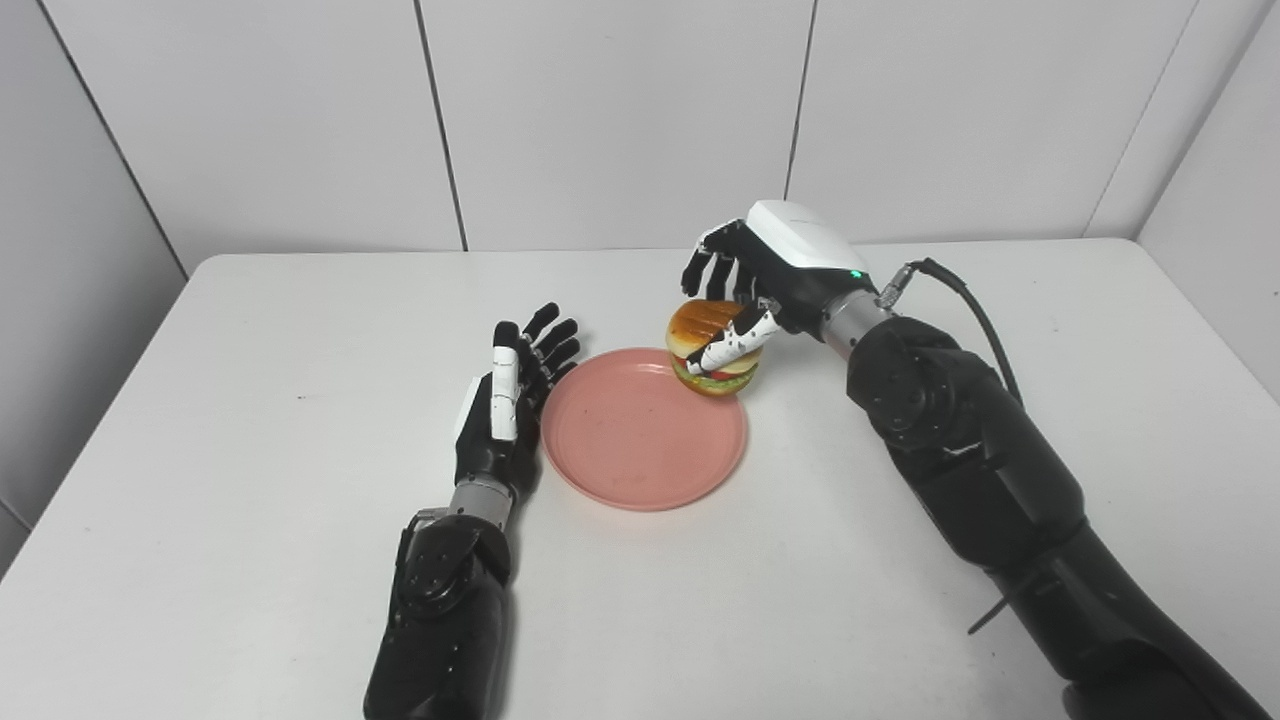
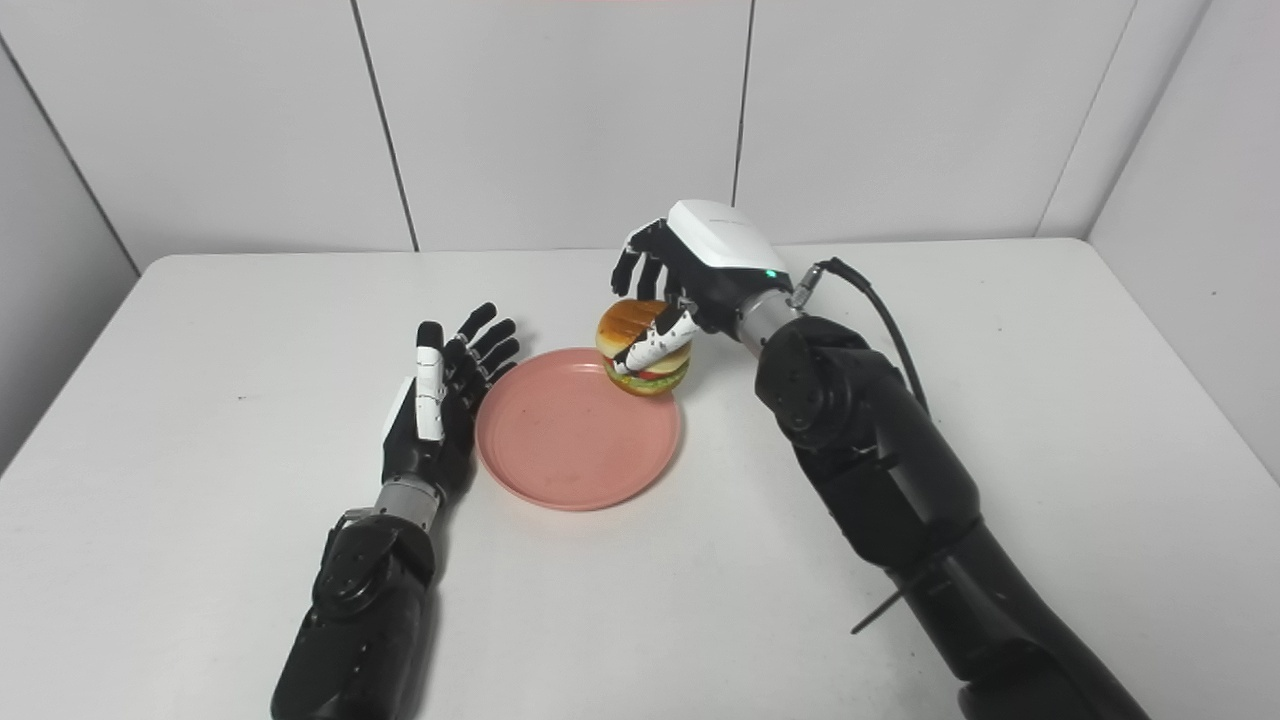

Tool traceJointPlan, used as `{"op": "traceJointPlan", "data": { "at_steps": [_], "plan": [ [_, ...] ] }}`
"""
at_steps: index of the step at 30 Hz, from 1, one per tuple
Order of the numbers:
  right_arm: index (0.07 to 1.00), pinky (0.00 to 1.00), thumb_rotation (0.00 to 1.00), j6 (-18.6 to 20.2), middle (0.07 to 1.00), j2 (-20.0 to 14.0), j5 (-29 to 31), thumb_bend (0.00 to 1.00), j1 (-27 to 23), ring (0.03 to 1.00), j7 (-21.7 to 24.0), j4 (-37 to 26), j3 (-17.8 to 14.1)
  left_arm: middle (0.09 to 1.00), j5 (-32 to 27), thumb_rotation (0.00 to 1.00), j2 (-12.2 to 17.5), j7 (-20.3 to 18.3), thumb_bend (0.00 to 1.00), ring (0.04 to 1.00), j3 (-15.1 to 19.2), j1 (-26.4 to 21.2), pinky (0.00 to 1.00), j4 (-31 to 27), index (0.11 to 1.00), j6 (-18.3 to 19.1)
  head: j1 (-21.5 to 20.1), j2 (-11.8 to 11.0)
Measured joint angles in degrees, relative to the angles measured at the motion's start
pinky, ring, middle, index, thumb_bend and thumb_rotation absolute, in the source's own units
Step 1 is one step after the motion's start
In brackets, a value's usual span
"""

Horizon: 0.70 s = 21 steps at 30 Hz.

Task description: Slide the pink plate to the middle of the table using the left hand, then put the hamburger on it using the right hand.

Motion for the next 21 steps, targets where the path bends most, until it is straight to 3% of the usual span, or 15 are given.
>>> {"op": "traceJointPlan", "data": {
  "at_steps": [3, 4, 7, 11, 15, 21],
  "plan": [
    [0.483, 0.18, 0.0, -2.42, 0.468, 0.81, 0.12, 0.53, -0.45, 0.262, -0.79, 2.63, 0.14, 0.878, 0.03, 1.0, -0.03, 0.16, 0.89, 0.898, 0.01, -0.01, 0.89, -0.01, 0.868, -0.04, 0.0, 0.0],
    [0.492, 0.19, 0.0, -2.56, 0.424, 1.13, 0.1, 0.53, -0.51, 0.275, -1.14, 3.36, 0.15, 0.879, 0.03, 1.0, -0.03, 0.28, 0.88, 0.898, 0.01, -0.01, 0.89, 0.0, 0.869, -0.08, -0.26, 0.0],
    [0.496, 0.22, 0.0, -3.49, 0.408, 1.89, 0.1, 0.53, -0.51, 0.313, -1.55, 5.71, 0.44, 0.882, 0.03, 1.0, -0.02, 0.35, 0.88, 0.901, 0.02, 0.0, 0.9, -0.02, 0.872, -0.16, -0.35, 0.0],
    [0.477, 0.33, 0.0, -5.23, 0.489, 2.71, 0.07, 0.53, -0.5, 0.412, -2.32, 7.85, 0.97, 0.878, 0.04, 1.0, -0.03, 0.36, 0.87, 0.896, 0.0, 0.0, 0.9, -0.03, 0.869, -0.19, -0.26, 0.09],
    [0.492, 0.22, 0.0, -6.03, 0.409, 3.78, -0.52, 0.53, -0.46, 0.301, -3.86, 10.41, 1.92, 0.872, 0.85, 1.0, -0.09, 0.6, 0.87, 0.889, 0.01, 0.0, 0.89, -0.07, 0.86, -0.2, -0.18, 0.17],
    [0.503, 0.24, 0.0, -7.08, 0.417, 4.4, -1.09, 0.53, -0.38, 0.326, -4.63, 11.19, 2.95, 0.878, 0.92, 1.0, -0.32, 0.97, 0.88, 0.897, 0.07, 0.0, 0.91, -0.14, 0.865, -0.19, 0.09, 0.53]
  ]
}}
